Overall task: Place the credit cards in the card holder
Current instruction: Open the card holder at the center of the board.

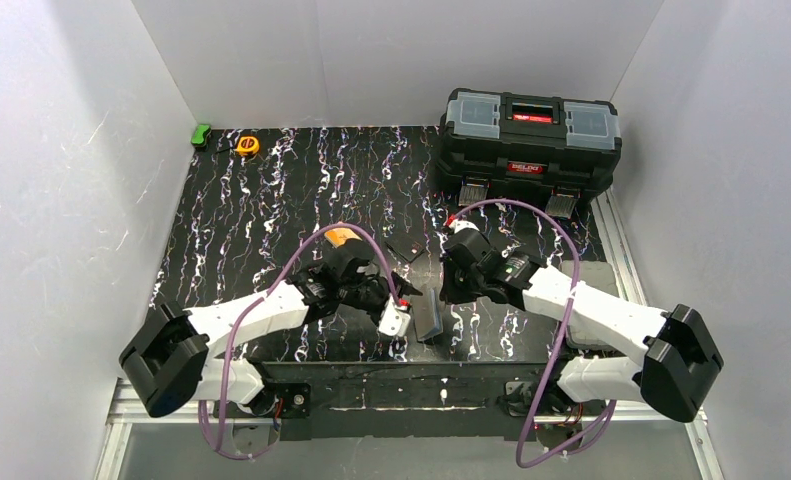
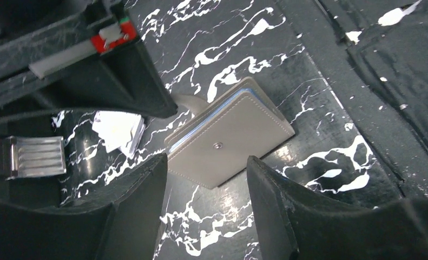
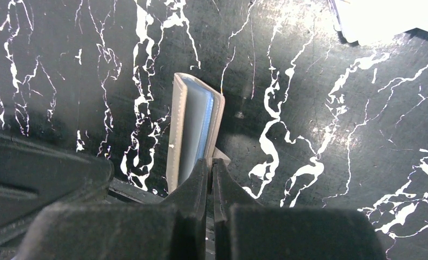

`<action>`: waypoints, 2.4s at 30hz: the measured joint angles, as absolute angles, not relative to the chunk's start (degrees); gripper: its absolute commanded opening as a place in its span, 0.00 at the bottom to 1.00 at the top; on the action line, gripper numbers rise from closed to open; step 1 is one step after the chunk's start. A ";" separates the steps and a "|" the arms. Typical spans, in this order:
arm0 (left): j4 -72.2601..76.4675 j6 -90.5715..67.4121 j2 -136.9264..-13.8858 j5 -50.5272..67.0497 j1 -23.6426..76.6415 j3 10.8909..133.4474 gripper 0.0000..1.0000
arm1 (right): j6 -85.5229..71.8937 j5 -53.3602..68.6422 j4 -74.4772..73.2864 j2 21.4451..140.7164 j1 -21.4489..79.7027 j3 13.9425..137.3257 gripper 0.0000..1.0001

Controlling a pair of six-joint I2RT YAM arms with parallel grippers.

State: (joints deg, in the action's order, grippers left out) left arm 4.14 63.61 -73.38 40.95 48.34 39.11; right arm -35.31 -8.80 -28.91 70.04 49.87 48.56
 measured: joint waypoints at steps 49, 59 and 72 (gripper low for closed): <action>-20.25 101.19 -85.19 38.54 54.26 49.43 0.40 | -35.03 -3.86 -28.01 71.11 51.37 50.13 0.01; -23.94 98.00 -81.82 32.25 54.15 50.54 0.31 | -34.22 -4.36 -27.99 71.13 51.46 50.13 0.01; -22.94 89.71 -78.76 25.52 53.84 48.47 0.29 | -34.04 -5.15 -26.83 71.70 51.46 48.64 0.01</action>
State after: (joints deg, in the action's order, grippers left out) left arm -22.94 89.71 -78.76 25.52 53.84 48.47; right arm -34.04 -5.15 -26.83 71.70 51.46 48.64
